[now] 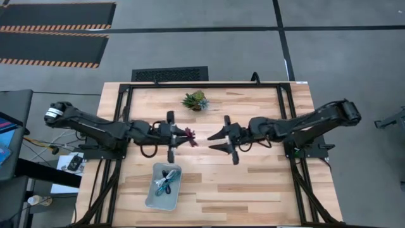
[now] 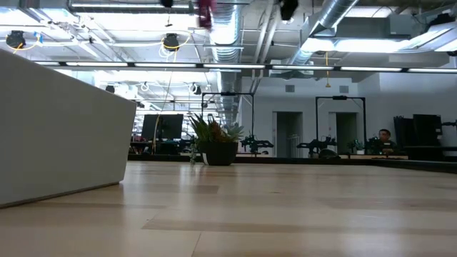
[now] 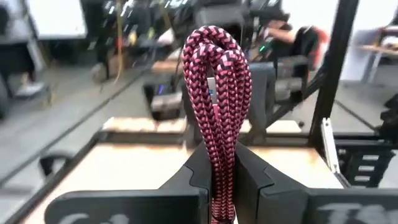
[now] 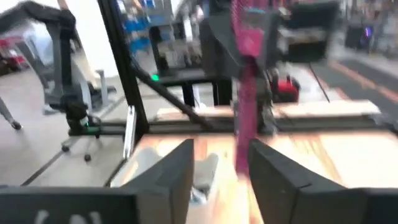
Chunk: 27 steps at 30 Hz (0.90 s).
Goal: Pick and place USB-C Cables
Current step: Put the pink USB cable into the gray bin
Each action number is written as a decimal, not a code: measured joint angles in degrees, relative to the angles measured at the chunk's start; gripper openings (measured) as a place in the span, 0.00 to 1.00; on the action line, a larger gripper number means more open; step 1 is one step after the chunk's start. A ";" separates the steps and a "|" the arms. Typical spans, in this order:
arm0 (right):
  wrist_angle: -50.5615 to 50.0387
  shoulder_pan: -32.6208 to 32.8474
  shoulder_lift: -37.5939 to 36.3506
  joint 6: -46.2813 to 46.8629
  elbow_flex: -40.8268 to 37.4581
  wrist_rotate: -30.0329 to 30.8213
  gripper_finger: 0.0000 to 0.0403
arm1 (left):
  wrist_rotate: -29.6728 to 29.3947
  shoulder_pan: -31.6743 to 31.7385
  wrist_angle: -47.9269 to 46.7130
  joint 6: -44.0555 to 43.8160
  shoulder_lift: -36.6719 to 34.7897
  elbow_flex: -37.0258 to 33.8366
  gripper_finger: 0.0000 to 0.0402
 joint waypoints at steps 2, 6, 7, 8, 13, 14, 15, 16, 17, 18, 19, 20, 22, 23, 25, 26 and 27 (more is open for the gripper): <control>-5.44 -0.02 -2.94 1.40 -0.02 0.75 0.45 | -3.42 -1.31 -5.35 -4.30 -2.59 0.00 0.03; -15.12 -0.02 -8.65 2.80 0.00 5.20 0.49 | -8.96 -3.97 -18.67 -23.37 -7.54 0.00 0.03; -17.44 0.00 -9.72 2.98 0.00 6.35 0.49 | -10.48 -4.88 -22.38 -29.00 -8.47 0.00 0.03; -19.72 0.07 -10.73 3.44 0.00 7.46 0.49 | -11.64 -5.98 -26.02 -34.42 -9.24 0.00 0.03; -29.88 -0.04 -13.24 6.74 0.00 11.32 0.47 | -15.67 -14.25 -40.88 -60.44 -9.09 -0.04 0.03; -31.59 -0.04 -13.24 7.58 0.00 11.75 0.46 | -15.97 -16.00 -41.80 -64.77 -8.24 -0.04 0.03; -32.92 -0.04 -13.11 8.42 0.00 12.00 0.45 | -16.33 -17.71 -42.51 -68.73 -7.17 -0.04 0.03; -33.93 -0.04 -13.05 9.01 0.00 12.04 0.45 | -16.69 -19.30 -43.05 -72.36 -5.96 -0.04 0.03; -34.85 -0.07 -13.02 9.44 0.00 12.06 0.44 | -16.88 -20.92 -43.42 -75.52 -4.55 -0.04 0.03; -35.41 -0.07 -12.71 9.91 0.00 12.11 0.44 | -17.11 -22.32 -43.35 -78.47 -3.14 -0.04 0.03; -35.35 -0.07 -11.99 10.29 0.00 12.12 0.44 | -17.08 -23.50 -43.02 -81.34 -1.49 -0.04 0.03; -35.61 -0.04 -11.42 10.35 0.00 12.11 0.43 | -16.98 -24.66 -42.96 -84.03 0.23 -0.04 0.03; -36.43 -0.04 -10.70 10.40 -0.20 12.11 0.43 | -15.82 -27.02 -42.77 -88.94 3.79 -0.04 0.03; -35.45 -0.04 -10.18 10.46 -0.08 12.09 0.43 | -15.03 -28.18 -42.36 -91.30 5.56 -0.04 0.03; -35.40 -0.04 -9.19 10.48 0.00 12.11 0.43 | -13.46 -30.48 -42.28 -95.70 8.68 -0.04 0.03; -35.46 -0.04 -8.61 10.48 0.00 12.08 0.42 | -12.92 -31.30 -41.98 -97.32 10.22 -0.04 0.03; -35.51 -0.05 -8.06 10.48 -0.03 12.08 0.42 | -12.30 -31.88 -41.81 -99.13 11.57 -0.04 0.03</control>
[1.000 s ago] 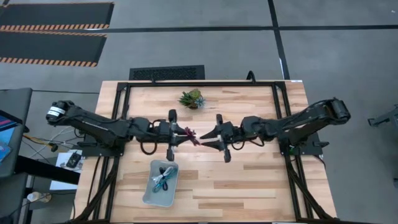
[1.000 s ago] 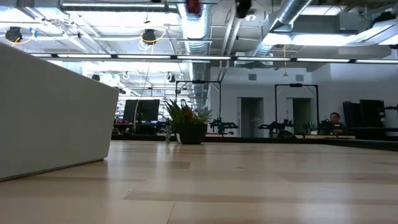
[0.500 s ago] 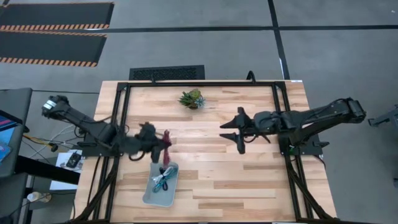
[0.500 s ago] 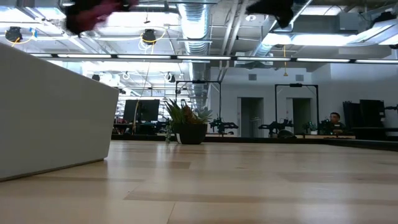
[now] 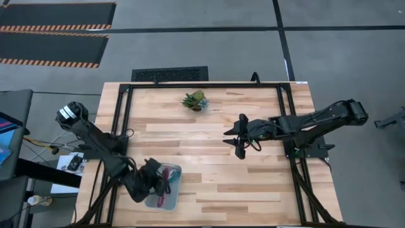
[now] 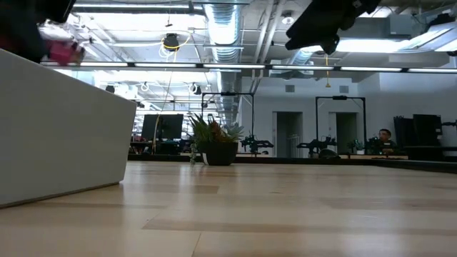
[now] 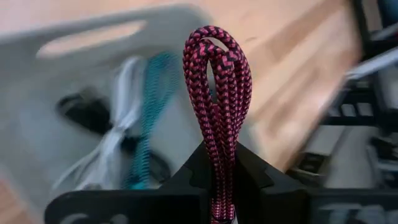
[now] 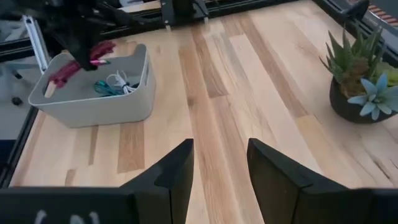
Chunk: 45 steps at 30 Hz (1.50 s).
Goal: Pick and place USB-C Cables
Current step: Put the pink USB cable into the gray bin, then return to Home Position
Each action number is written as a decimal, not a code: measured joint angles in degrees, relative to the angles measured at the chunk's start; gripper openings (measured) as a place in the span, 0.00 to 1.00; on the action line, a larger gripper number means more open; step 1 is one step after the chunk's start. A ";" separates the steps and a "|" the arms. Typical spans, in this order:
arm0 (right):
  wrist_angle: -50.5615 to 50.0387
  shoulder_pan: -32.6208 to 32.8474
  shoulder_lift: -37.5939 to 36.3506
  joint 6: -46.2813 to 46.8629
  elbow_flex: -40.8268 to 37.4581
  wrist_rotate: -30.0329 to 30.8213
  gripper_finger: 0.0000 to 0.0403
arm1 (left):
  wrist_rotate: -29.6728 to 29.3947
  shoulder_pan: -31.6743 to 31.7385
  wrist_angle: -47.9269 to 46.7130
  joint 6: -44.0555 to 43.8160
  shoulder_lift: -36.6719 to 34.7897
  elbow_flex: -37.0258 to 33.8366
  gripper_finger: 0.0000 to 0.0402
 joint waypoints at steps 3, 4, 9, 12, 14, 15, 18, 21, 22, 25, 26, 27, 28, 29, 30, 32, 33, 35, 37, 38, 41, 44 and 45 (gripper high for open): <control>0.42 -0.33 1.20 0.00 -0.02 -0.06 0.43 | 1.31 -1.00 -0.84 -2.85 2.79 -0.02 0.07; 0.54 -0.37 1.65 0.00 -0.02 -0.54 0.43 | 2.06 -1.00 -0.83 -2.92 3.51 -0.02 0.10; 0.68 -0.38 3.85 -0.01 -0.03 -2.58 0.49 | 5.79 -0.55 -1.49 -0.65 4.62 -0.02 0.29; 2.31 -0.39 4.35 0.00 0.32 -2.80 0.55 | 5.89 0.12 -2.09 0.27 3.04 -0.02 0.43; 2.83 -0.44 4.27 0.29 2.04 -2.79 0.58 | 6.99 0.88 -2.08 3.33 0.59 -0.02 0.50; 2.63 -0.43 3.68 0.44 2.98 -2.79 0.60 | 7.76 1.29 -2.26 5.22 -1.03 -0.02 0.54; 1.39 -0.20 1.47 -2.37 6.85 -3.02 0.61 | 8.63 2.46 -2.05 11.97 -7.92 -0.02 0.61; -2.09 0.76 -1.46 -9.35 10.81 -3.91 0.61 | 3.46 3.17 -1.21 19.71 -16.67 -0.02 0.63; -3.73 1.20 -2.67 -11.82 12.06 -3.98 0.61 | 0.56 3.21 -0.22 23.91 -19.82 -0.02 0.63; -6.15 1.90 -6.70 -18.80 14.13 -3.84 0.61 | -3.87 3.11 1.71 41.51 -29.15 0.04 0.64; -4.30 2.11 -8.28 -20.39 13.65 -3.90 0.61 | -5.20 3.11 1.75 47.65 -31.85 0.04 0.64; -0.67 1.99 -10.07 -22.02 12.54 -4.83 0.61 | -7.19 3.06 1.94 53.17 -34.26 0.03 0.64; 3.31 1.78 -12.32 -23.84 10.83 -7.02 0.61 | -9.47 3.02 2.74 58.71 -36.51 -0.25 0.64; 5.54 1.21 -15.15 -25.39 8.80 -9.30 0.61 | -10.52 2.90 3.04 64.10 -39.22 -0.64 0.64; 6.83 0.21 -18.23 -25.65 6.49 -10.12 0.61 | -10.99 2.82 3.17 68.58 -41.83 -1.16 0.64; 9.15 -2.34 -25.04 -22.32 0.59 -10.29 0.61 | -10.92 2.78 5.26 74.94 -46.46 -2.98 0.64; 10.63 -3.55 -28.25 -19.96 -2.68 -10.24 0.61 | -10.95 2.78 6.05 76.96 -48.83 -4.55 0.64; 14.82 -5.61 -34.04 -16.25 -9.23 -10.04 0.61 | -9.77 2.78 8.10 79.49 -53.11 -8.59 0.64; 18.50 -6.68 -39.00 -13.68 -14.85 -10.17 0.61 | -6.19 2.82 11.77 80.87 -57.54 -13.13 0.64; 19.81 -6.96 -41.16 -12.72 -17.24 -10.42 0.61 | -3.98 2.78 14.29 81.76 -59.61 -15.49 0.64; 22.73 -7.15 -46.18 -10.18 -23.32 -10.43 0.61 | 2.32 2.79 21.23 84.45 -65.01 -22.39 0.64; 25.92 -6.29 -48.25 -8.25 -29.18 -10.31 0.61 | 8.75 2.78 24.82 85.71 -69.90 -28.96 0.64; 28.02 -5.91 -48.54 -8.22 -31.17 -10.49 0.61 | 10.26 2.76 25.72 85.66 -71.52 -30.74 0.64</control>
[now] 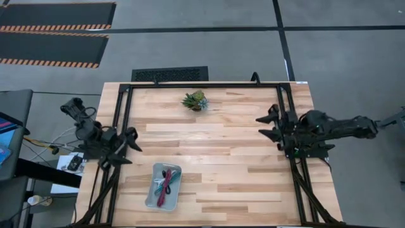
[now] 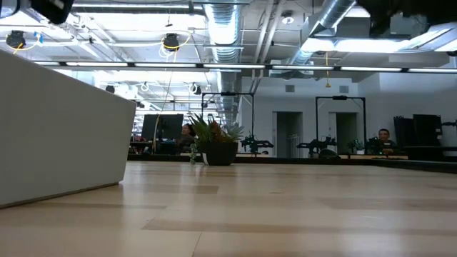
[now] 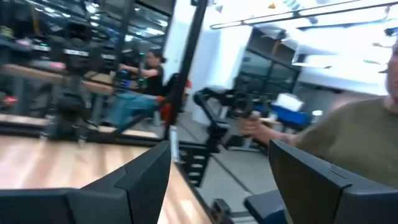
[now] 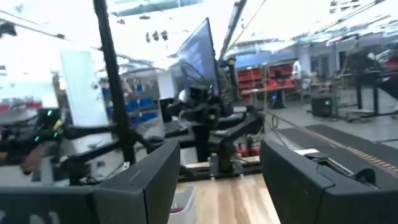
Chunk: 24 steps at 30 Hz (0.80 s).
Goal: Pick and place USB-C Cables
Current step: Return to Home Position
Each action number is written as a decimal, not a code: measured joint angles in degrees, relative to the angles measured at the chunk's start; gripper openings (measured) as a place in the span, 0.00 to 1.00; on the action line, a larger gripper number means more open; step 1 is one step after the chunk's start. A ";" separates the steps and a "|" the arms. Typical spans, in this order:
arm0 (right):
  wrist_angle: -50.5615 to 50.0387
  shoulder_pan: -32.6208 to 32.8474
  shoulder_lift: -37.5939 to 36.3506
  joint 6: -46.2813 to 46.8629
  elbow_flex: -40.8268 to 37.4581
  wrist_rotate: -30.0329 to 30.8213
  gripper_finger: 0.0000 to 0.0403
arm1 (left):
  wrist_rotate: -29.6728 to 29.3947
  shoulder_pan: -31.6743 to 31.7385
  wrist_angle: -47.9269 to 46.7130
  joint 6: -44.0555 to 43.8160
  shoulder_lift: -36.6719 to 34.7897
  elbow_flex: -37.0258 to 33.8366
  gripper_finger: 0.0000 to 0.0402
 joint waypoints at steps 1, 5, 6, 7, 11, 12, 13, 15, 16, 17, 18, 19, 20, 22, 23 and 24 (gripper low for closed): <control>2.54 0.20 -0.28 0.03 -2.13 0.15 0.61 | 0.99 0.02 0.16 -0.70 -1.78 -1.71 0.64; 15.64 -0.09 -1.79 1.24 -11.49 2.57 0.61 | 4.13 -0.01 0.64 -2.26 -7.55 -7.13 0.64; 18.85 -0.16 -2.09 1.21 -13.64 2.59 0.61 | 4.51 0.01 0.60 -2.23 -7.30 -7.42 0.64; 21.06 -0.17 -2.53 0.64 -15.72 2.41 0.61 | 5.36 0.02 -0.30 -2.10 -7.16 -7.84 0.64; 18.09 0.03 -2.79 -1.41 -17.74 3.30 0.61 | 5.92 -0.09 -1.70 -2.01 -7.42 -10.23 0.64; 17.82 -0.15 -2.65 -1.87 -17.74 3.99 0.61 | 6.29 -0.09 -1.75 -1.85 -7.45 -11.14 0.64; 17.39 -0.26 -2.55 -2.54 -17.72 4.24 0.61 | 6.90 -0.09 -1.63 -1.71 -7.34 -11.95 0.64; 16.37 -0.56 -2.10 -2.32 -17.71 4.77 0.61 | 6.81 -0.11 -2.06 -1.62 -7.09 -13.38 0.64; 15.20 -0.58 -1.95 -1.11 -17.67 4.77 0.61 | 6.17 -0.13 -2.62 -1.58 -7.11 -14.13 0.64; 13.48 -0.58 -1.91 0.39 -17.69 4.78 0.61 | 6.24 -0.11 -2.29 -1.53 -7.07 -14.62 0.64; 12.38 -0.55 -1.90 1.84 -17.69 4.77 0.61 | 6.77 -0.07 -1.88 -0.32 -6.73 -14.78 0.64; 11.13 -0.45 -1.90 3.09 -17.69 4.78 0.61 | 8.15 -0.10 -1.75 0.74 -6.39 -14.85 0.64; 9.40 -0.38 -1.98 3.79 -17.69 4.79 0.61 | 8.71 -0.12 -1.87 1.78 -6.31 -14.85 0.64; 5.82 -0.38 -1.97 3.97 -17.69 4.79 0.61 | 9.65 -0.13 -2.31 3.43 -6.28 -14.83 0.64; 4.42 -0.38 -1.95 3.99 -17.69 4.79 0.61 | 10.18 -0.12 -2.41 3.78 -6.28 -14.83 0.64; 3.03 -0.38 -1.97 4.00 -17.69 4.83 0.61 | 10.33 -0.11 -2.43 3.93 -6.28 -14.83 0.64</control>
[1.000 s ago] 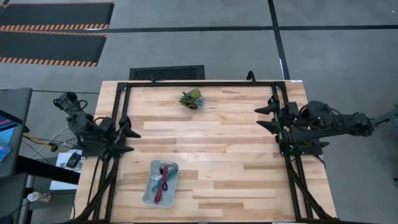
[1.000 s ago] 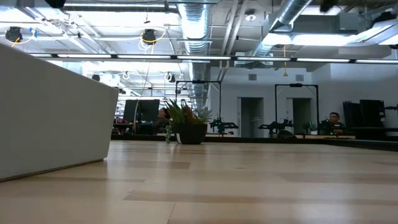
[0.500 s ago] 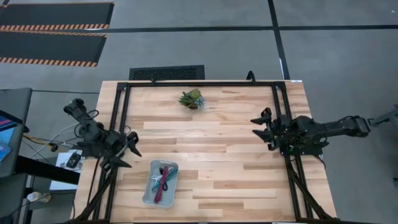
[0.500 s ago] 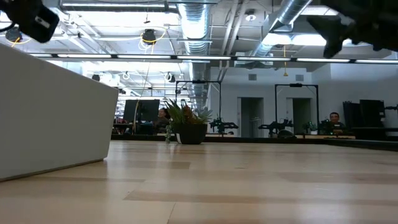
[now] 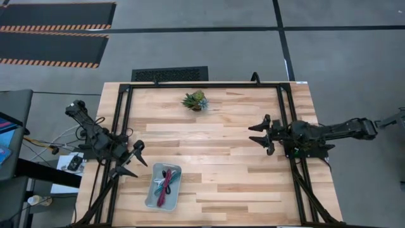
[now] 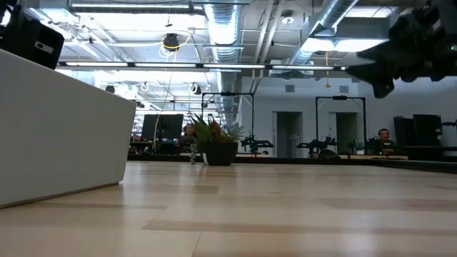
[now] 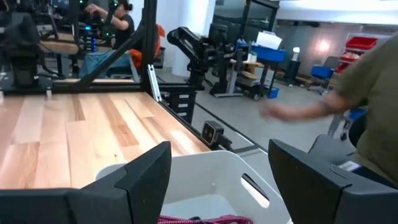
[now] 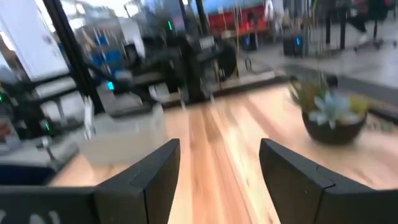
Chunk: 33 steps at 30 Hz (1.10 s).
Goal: Pick and place USB-C Cables
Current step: Return to Home Position
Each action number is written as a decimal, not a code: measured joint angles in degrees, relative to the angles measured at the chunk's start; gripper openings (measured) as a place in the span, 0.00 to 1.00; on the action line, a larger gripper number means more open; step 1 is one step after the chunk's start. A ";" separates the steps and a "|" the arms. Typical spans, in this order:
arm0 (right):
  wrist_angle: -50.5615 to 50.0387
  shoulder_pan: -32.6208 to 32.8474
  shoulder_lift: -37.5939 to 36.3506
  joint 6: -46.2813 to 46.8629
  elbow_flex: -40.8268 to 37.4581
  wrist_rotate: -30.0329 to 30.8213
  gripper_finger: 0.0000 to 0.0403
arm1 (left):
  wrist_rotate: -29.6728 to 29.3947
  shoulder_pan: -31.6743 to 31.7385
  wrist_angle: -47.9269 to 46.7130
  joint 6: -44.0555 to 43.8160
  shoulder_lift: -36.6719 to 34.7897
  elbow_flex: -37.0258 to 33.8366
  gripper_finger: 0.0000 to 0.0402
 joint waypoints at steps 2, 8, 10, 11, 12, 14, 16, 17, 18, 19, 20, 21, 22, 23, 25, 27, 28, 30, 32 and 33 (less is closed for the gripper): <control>-3.40 0.00 0.02 0.00 0.00 0.08 0.61 | 0.07 0.00 -0.04 -0.48 0.00 0.00 0.64; -13.17 0.00 0.02 0.04 0.00 0.13 0.61 | 0.09 0.00 -0.08 -1.33 -0.04 0.00 0.64; -15.93 0.00 0.02 0.07 0.00 0.12 0.61 | 0.09 0.00 -0.08 -1.35 -0.03 0.00 0.64; -16.86 0.00 0.04 0.13 0.04 0.06 0.61 | 0.09 0.00 -0.10 -1.37 -0.04 0.00 0.64; -17.79 0.00 0.06 0.16 0.13 0.06 0.61 | 0.09 0.00 -0.10 -1.38 -0.04 0.00 0.64; -17.73 0.00 0.07 0.17 0.13 -0.10 0.61 | 0.09 0.00 -0.10 -1.38 -0.04 0.00 0.64; -17.76 0.00 0.03 0.17 0.13 -0.07 0.61 | 0.06 0.00 -0.12 -1.40 -0.04 0.00 0.64; -17.79 0.00 0.07 0.16 0.13 -0.07 0.61 | 0.06 0.00 -0.13 -1.40 -0.04 0.00 0.64; -17.79 0.00 0.04 0.15 0.13 -0.07 0.61 | 0.06 0.00 -0.13 -1.41 -0.04 0.00 0.64; -17.71 0.00 0.02 0.16 0.13 -0.07 0.61 | 0.06 0.00 -0.13 -1.42 -0.04 0.01 0.64; -17.59 0.00 0.03 0.15 0.13 -0.07 0.61 | 0.06 0.00 -0.13 -1.42 -0.04 0.02 0.64; -17.57 0.00 0.07 0.15 0.13 -0.07 0.61 | 0.06 0.00 -0.13 -1.42 -0.04 0.02 0.64; -17.57 0.00 0.04 0.15 0.13 -0.07 0.61 | 0.06 0.00 -0.13 -1.42 -0.04 0.02 0.64; -17.57 0.00 0.04 0.15 0.13 -0.07 0.61 | 0.06 0.00 -0.13 -1.42 -0.04 0.02 0.64; -17.57 0.00 0.04 0.15 0.11 -0.05 0.61 | 0.06 0.00 -0.15 -1.44 -0.04 0.02 0.64; -17.60 0.00 0.04 0.13 0.11 -0.05 0.61 | 0.06 0.00 -0.15 -1.44 -0.04 0.02 0.64; -17.60 0.00 0.04 0.13 0.11 -0.05 0.61 | 0.04 0.00 -0.15 -1.44 -0.04 0.02 0.64; -17.60 0.00 0.04 0.13 0.11 -0.05 0.61 | 0.04 0.00 -0.15 -1.44 -0.04 0.02 0.64; -17.60 0.00 0.04 0.11 0.11 -0.03 0.61 | 0.04 0.00 -0.17 -1.44 -0.04 0.02 0.64; -17.60 0.00 0.04 0.11 0.11 -0.03 0.61 | 0.04 0.00 -0.17 -1.44 -0.04 0.02 0.64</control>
